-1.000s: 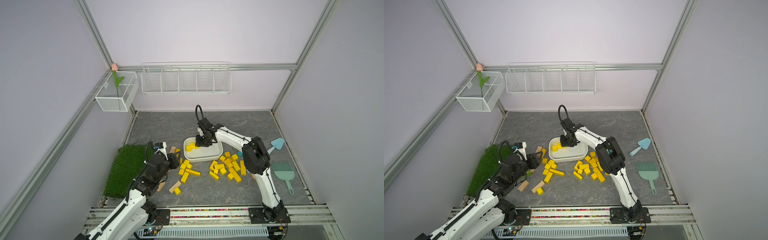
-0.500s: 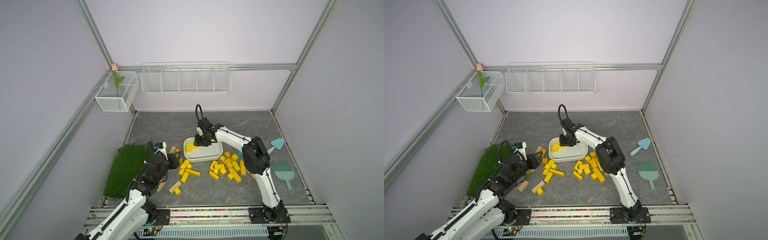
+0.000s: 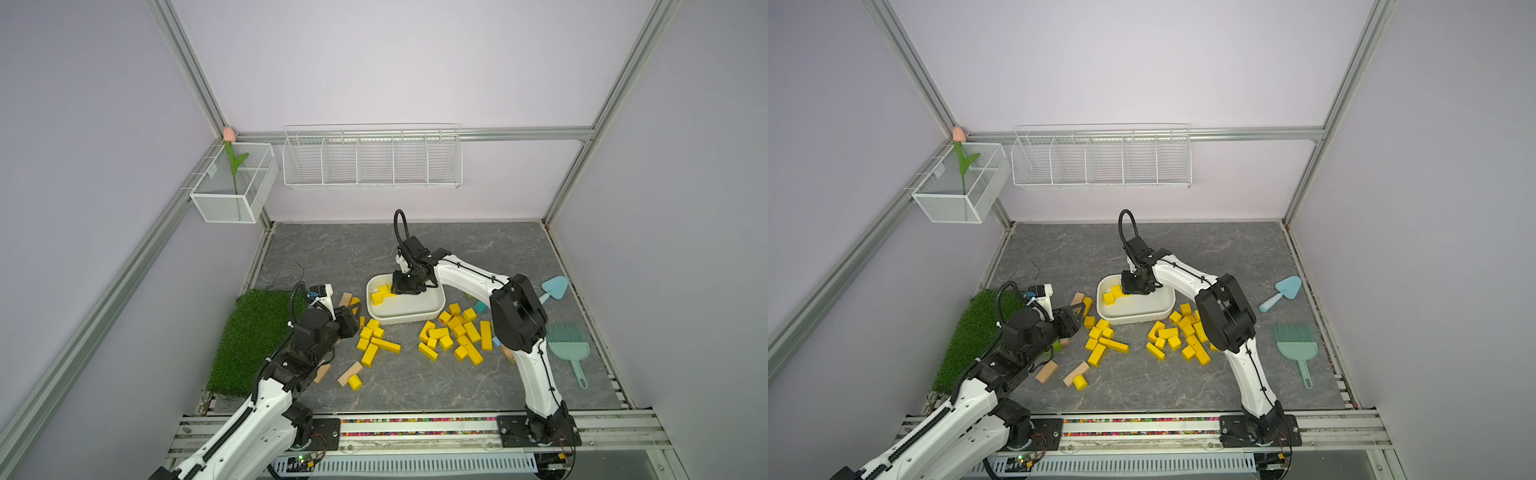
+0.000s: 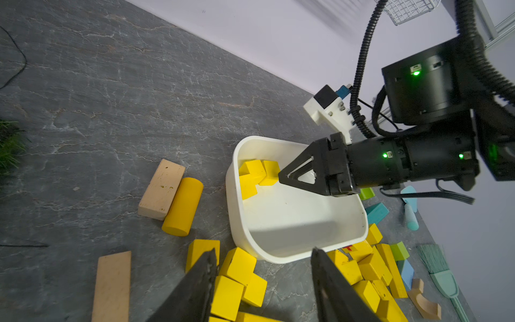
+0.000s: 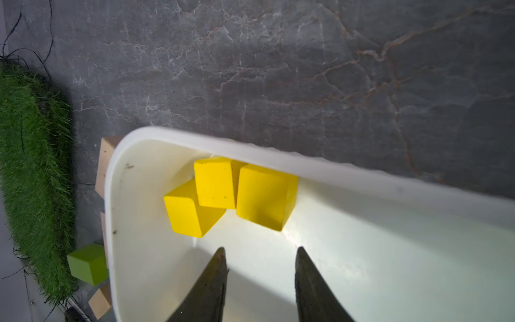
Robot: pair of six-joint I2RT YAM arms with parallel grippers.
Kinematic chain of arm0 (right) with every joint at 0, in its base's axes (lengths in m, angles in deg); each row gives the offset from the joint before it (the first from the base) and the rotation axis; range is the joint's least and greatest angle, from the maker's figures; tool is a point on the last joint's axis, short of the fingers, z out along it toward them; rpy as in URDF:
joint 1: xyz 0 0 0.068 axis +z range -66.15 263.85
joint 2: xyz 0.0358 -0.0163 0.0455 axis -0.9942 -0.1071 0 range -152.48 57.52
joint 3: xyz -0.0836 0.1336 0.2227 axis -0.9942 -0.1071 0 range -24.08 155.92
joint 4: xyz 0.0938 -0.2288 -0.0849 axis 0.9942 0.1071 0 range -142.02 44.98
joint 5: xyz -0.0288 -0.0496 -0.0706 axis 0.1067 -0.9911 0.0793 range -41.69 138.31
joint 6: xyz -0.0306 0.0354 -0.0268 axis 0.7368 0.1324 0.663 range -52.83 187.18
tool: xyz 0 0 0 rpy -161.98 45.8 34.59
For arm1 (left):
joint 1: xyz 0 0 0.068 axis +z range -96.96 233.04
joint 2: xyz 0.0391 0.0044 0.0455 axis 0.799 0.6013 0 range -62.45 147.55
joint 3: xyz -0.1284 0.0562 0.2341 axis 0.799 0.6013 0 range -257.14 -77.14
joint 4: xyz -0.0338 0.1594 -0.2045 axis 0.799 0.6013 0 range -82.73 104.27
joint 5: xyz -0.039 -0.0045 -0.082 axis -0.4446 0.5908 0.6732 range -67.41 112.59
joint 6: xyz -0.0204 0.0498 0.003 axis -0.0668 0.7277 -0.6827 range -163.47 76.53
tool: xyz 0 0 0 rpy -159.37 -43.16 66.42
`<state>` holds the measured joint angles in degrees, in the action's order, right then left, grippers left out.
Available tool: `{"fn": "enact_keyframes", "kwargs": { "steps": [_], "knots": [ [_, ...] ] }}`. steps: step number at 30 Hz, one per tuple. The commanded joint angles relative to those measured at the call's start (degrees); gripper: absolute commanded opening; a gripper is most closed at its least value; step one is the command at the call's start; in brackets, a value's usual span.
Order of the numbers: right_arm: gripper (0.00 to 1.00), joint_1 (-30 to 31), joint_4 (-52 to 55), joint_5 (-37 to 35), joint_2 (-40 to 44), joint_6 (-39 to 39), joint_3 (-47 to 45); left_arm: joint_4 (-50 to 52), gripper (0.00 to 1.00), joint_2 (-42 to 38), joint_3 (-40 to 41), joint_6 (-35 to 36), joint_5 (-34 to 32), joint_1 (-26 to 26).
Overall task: Pick out the yellow building blocks
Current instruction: Place the building block in the storage box, then pick up the building block from the center of the board.
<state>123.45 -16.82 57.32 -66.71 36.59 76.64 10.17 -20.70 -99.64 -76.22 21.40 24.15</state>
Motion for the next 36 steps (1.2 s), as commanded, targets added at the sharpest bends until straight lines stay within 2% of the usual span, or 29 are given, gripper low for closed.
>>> {"fn": "enact_keyframes", "kwargs": {
  "steps": [1,6,13,22,27,36],
  "knots": [
    [0.42,0.2,1.8,-3.5,6.6,1.7,-3.8,-0.7,0.57,0.1,0.4,-0.3,0.1,0.3],
    [0.42,-0.6,2.6,-7.5,12.5,2.7,-11.6,-0.5,0.57,0.3,0.3,-0.5,-0.2,0.3],
    [0.41,-3.0,1.3,-11.2,26.9,4.2,-25.8,-0.3,0.57,0.8,0.0,-0.7,-0.4,0.4],
    [0.42,-6.7,4.3,-15.9,39.4,6.4,-36.0,0.0,0.56,1.0,-0.4,-1.0,-0.6,0.4],
    [0.44,-9.2,4.2,-17.2,41.9,7.5,-40.1,0.2,0.56,1.1,-0.4,-1.1,-0.8,0.5],
    [0.50,-11.7,-1.1,-16.8,38.6,9.2,-44.1,0.3,0.56,1.1,-0.9,-1.1,-0.8,0.5]
  ]
}}
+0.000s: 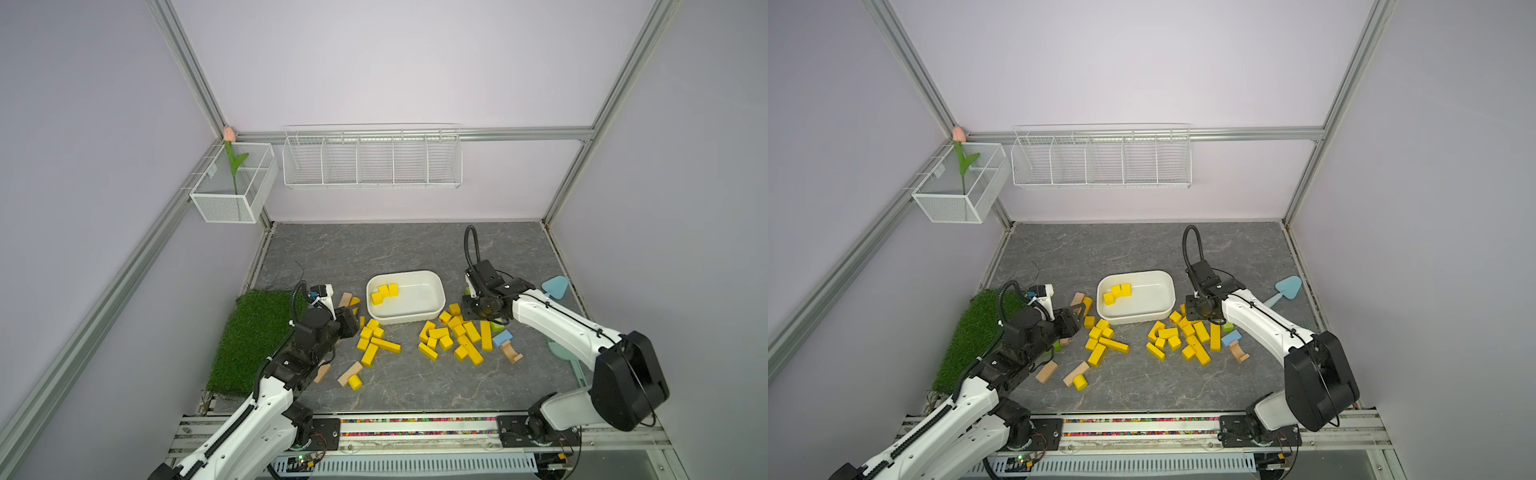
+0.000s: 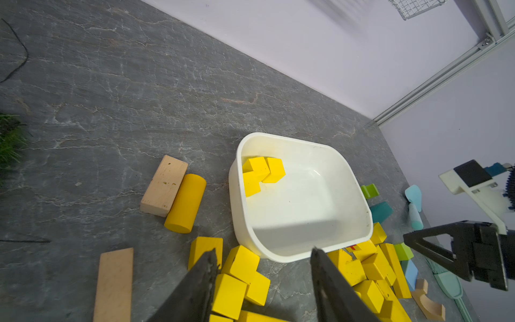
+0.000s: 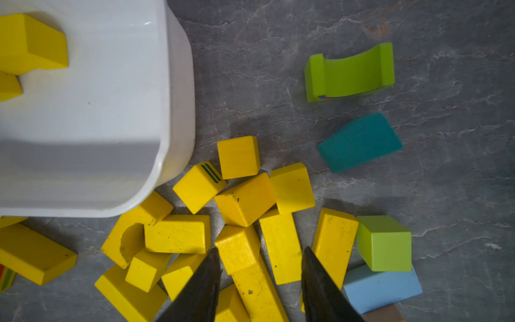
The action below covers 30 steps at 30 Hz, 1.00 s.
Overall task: Pick out the yellow building blocks
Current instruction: Pick up the building block from the center of the board.
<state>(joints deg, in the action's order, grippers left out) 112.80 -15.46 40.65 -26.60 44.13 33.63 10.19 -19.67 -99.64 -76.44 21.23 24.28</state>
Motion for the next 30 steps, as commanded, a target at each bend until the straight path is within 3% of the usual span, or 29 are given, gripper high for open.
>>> {"fn": "enact_keyframes", "kwargs": {
  "steps": [1,26,30],
  "knots": [
    [0.50,-1.5,-3.0,0.9,-2.3,2.2,-1.0,0.3,0.56,0.2,-0.8,-0.9,-0.6,0.3],
    [0.53,-7.5,-5.1,9.9,-11.6,3.5,0.6,0.2,0.56,1.7,-0.9,-0.9,-0.4,0.5],
    [0.49,-7.6,-4.9,9.6,-11.6,3.4,0.5,0.2,0.56,1.7,-0.9,-1.0,-0.4,0.6]
  ]
}}
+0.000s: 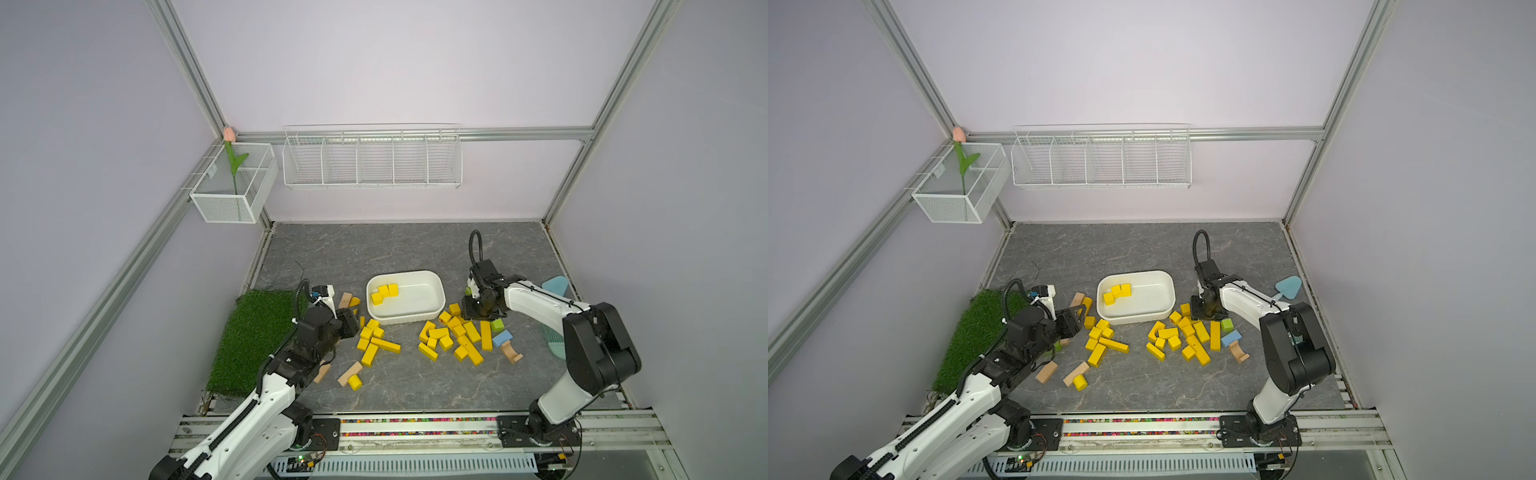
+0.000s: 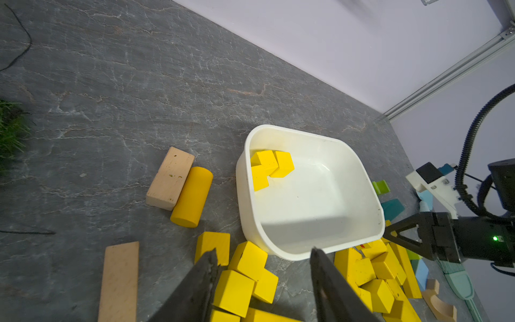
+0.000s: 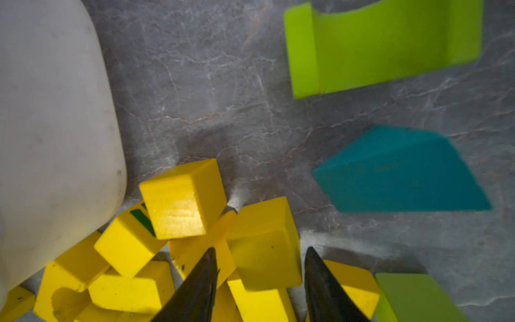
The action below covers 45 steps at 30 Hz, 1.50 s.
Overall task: Pick out the yellow building blocks
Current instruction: Pick up the building block from the center of the board.
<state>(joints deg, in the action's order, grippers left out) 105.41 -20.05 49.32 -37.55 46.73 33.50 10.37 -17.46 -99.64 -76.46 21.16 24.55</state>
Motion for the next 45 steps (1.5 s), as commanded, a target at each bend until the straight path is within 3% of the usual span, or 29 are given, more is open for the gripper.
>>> {"fn": "enact_keyframes", "kwargs": {
  "steps": [1,17,33,38,45],
  "knots": [
    [0.46,-0.2,-0.4,0.8,-0.6,0.8,0.6,0.0,0.56,-0.5,-0.9,-0.9,-0.4,0.3],
    [0.34,-0.2,0.0,1.1,-1.4,0.8,1.0,0.0,0.56,-0.7,-0.7,-1.0,-0.2,0.5],
    [0.40,-0.2,0.7,0.5,-2.8,0.6,1.9,-0.1,0.56,-0.8,-0.7,-1.1,0.0,0.7],
    [0.30,-0.2,0.6,0.3,-2.2,0.6,1.7,-0.1,0.56,-0.8,-0.7,-1.0,0.0,0.7],
    [0.28,0.4,-0.2,-2.8,3.7,-0.4,-1.0,-0.1,0.56,-1.1,-0.6,-1.1,0.0,0.7]
  ]
}}
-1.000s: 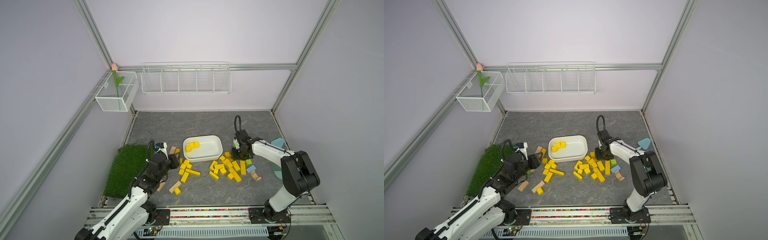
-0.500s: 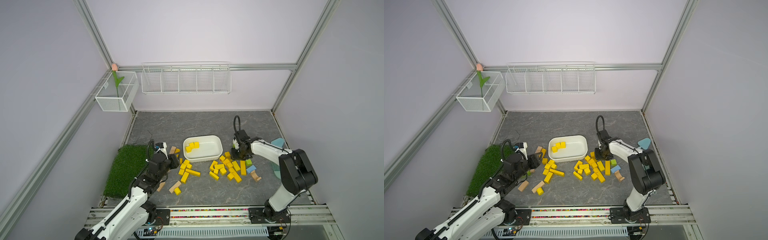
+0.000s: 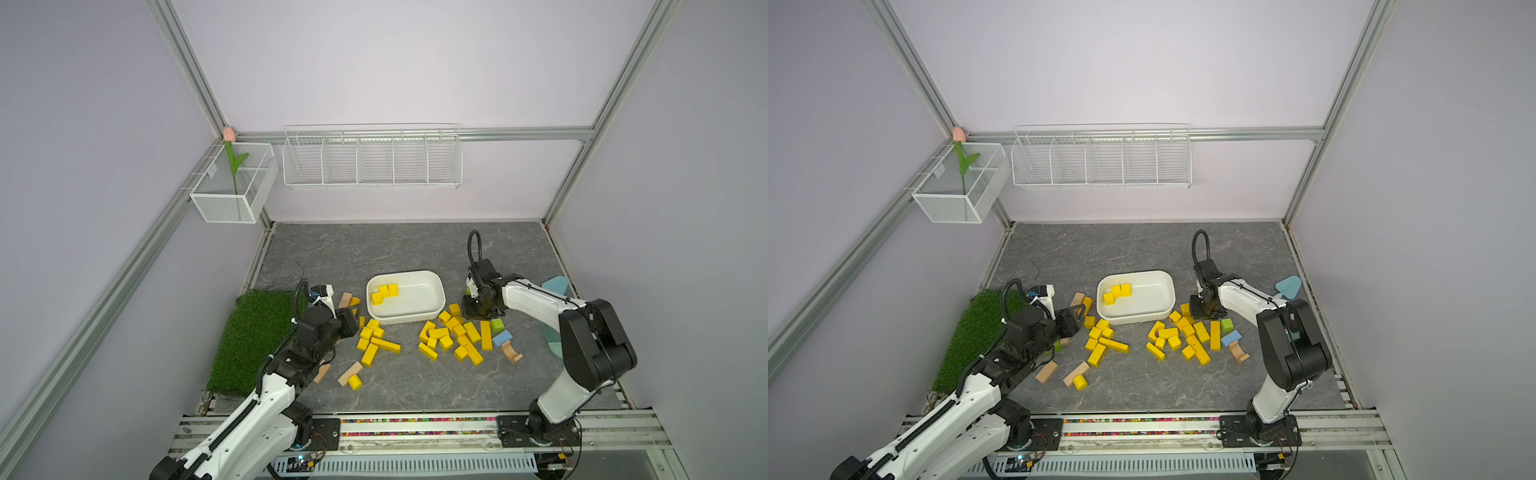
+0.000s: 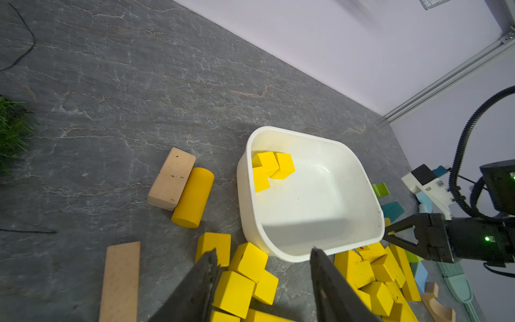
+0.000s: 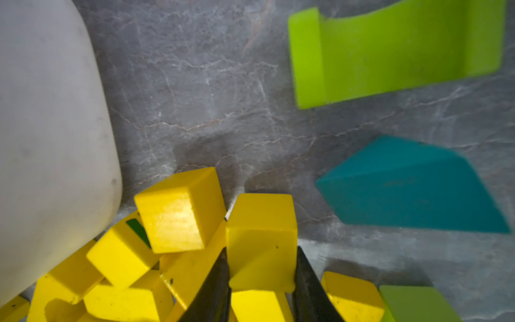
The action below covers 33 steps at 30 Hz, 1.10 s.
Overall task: Pick out the yellow building blocks
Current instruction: Pick up the building block from the center of the board, then place the building block in the storage box.
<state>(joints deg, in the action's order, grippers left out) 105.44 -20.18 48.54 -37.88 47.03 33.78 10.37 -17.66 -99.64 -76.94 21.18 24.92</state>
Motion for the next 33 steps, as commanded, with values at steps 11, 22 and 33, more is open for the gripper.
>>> {"fn": "enact_keyframes", "kwargs": {
  "steps": [11,22,33],
  "knots": [
    [0.28,3.5,2.6,-3.7,12.0,-1.4,1.8,-0.1,0.56,-1.3,-0.3,-0.8,0.0,0.4],
    [0.28,11.7,4.1,-2.6,6.7,-3.0,13.9,0.0,0.56,-3.2,0.3,-0.8,0.0,0.8],
    [0.28,16.6,4.1,-0.7,-4.3,-4.1,24.2,-0.2,0.57,-3.5,0.6,-0.8,0.5,1.1]
  ]
}}
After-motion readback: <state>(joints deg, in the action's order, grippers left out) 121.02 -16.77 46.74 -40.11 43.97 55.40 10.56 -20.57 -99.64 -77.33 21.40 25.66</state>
